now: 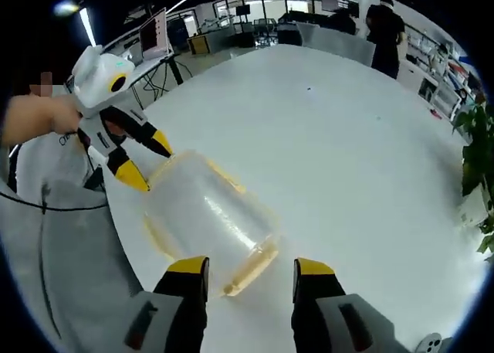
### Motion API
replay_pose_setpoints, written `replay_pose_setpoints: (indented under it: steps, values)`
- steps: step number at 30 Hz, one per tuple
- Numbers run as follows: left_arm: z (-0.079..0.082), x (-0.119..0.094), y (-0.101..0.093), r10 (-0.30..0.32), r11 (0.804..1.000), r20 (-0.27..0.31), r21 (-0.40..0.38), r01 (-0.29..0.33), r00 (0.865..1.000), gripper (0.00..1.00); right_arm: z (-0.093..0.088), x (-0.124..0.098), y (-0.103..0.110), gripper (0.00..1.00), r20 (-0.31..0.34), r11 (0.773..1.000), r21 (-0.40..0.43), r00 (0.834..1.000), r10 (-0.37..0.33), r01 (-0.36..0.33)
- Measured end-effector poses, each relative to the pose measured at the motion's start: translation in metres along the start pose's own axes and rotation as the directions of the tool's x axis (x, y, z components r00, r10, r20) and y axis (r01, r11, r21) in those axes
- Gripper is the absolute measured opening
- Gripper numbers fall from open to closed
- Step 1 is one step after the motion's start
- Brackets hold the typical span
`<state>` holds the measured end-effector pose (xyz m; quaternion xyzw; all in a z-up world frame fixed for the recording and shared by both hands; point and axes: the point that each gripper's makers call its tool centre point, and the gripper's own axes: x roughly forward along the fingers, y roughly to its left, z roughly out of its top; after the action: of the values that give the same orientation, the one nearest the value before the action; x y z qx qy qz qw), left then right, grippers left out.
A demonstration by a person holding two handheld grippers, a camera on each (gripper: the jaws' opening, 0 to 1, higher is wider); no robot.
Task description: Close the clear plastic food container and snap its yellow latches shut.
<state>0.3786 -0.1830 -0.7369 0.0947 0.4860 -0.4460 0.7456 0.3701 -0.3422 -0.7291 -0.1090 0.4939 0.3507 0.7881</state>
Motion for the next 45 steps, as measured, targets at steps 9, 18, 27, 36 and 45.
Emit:
replay_pose_setpoints:
  steps: [9, 18, 27, 36, 45]
  values:
    - [0.000, 0.003, -0.003, -0.023, 0.998, 0.009, -0.053, 0.024, 1.000, 0.41, -0.005, 0.004, 0.004, 0.42, -0.017, 0.998, 0.062, 0.999, 0.031, -0.030]
    - [0.000, 0.006, -0.005, -0.042, 0.994, 0.011, -0.099, 0.043, 0.999, 0.42, -0.008, 0.008, 0.010, 0.38, -0.030, 0.990, 0.126, 0.997, 0.071, -0.067]
    - [0.000, 0.008, -0.008, -0.059, 0.989, 0.019, -0.132, 0.061, 0.998, 0.41, -0.005, 0.013, 0.014, 0.39, -0.027, 0.984, 0.150, 0.995, 0.098, -0.093]
    - [0.001, 0.010, -0.010, -0.067, 0.988, 0.016, -0.137, 0.069, 0.998, 0.41, -0.004, 0.015, 0.017, 0.39, -0.032, 0.982, 0.163, 0.994, 0.106, -0.099]
    - [0.002, 0.010, -0.010, -0.066, 0.989, 0.015, -0.130, 0.067, 0.998, 0.39, -0.003, 0.016, 0.018, 0.38, -0.040, 0.979, 0.188, 0.995, 0.088, -0.079]
